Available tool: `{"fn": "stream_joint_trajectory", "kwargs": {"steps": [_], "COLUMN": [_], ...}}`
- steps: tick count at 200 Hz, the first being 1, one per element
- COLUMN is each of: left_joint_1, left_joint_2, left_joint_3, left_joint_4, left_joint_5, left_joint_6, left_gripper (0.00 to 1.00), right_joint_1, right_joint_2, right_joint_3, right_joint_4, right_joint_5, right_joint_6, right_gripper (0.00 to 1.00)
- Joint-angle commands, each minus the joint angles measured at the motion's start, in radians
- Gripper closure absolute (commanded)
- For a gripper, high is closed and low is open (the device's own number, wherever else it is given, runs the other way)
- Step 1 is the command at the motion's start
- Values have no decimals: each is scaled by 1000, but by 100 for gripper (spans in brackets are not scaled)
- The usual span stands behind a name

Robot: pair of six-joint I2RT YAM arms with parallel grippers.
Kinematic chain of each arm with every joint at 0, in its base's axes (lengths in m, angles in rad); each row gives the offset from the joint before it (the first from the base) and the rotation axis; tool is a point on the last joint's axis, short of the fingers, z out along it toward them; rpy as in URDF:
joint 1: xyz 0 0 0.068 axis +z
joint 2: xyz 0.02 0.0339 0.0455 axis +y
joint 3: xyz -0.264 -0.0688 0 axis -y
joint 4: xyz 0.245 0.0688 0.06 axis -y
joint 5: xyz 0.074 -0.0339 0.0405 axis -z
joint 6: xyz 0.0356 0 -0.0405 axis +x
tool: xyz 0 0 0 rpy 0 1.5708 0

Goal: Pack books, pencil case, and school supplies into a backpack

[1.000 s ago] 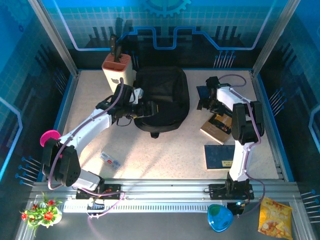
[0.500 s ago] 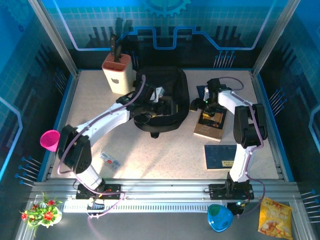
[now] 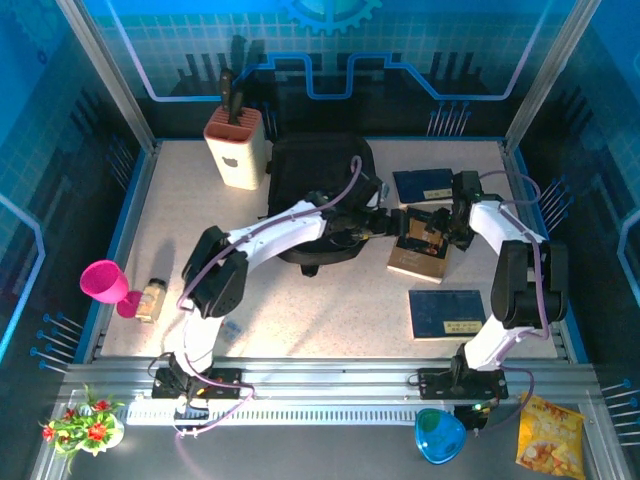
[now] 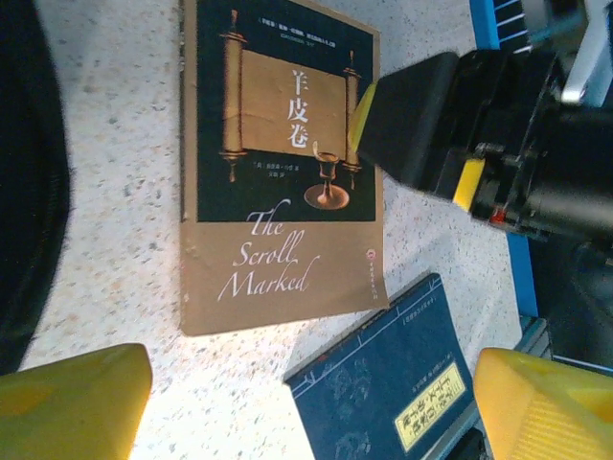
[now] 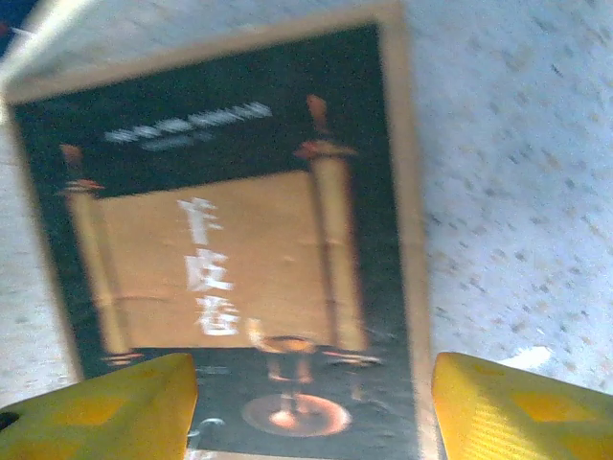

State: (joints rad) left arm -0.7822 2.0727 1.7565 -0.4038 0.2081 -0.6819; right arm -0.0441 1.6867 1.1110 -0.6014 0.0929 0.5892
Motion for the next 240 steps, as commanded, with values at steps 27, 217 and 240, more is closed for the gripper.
{"fn": "stream_joint_trajectory", "kwargs": {"steps": [27, 217, 240], "left_joint_1": [-22, -23, -23], "left_joint_2": [150, 449, 454], "left_joint_3": [123, 333, 338], "left_joint_4": [-55, -163, -153], "left_joint_5": [-67, 0, 49], "left_joint_6": [-37, -81, -97], "left_gripper": [22, 43, 43], "right_joint_1": [-70, -93, -105], "right_joint_2": [-33, 70, 78], "right_joint_3": [-76, -78, -95], "right_joint_4": [14, -3, 23], "right_joint_5": [8, -178, -249], "right_joint_6": [11, -40, -27], "right_gripper": [40, 59, 59]}}
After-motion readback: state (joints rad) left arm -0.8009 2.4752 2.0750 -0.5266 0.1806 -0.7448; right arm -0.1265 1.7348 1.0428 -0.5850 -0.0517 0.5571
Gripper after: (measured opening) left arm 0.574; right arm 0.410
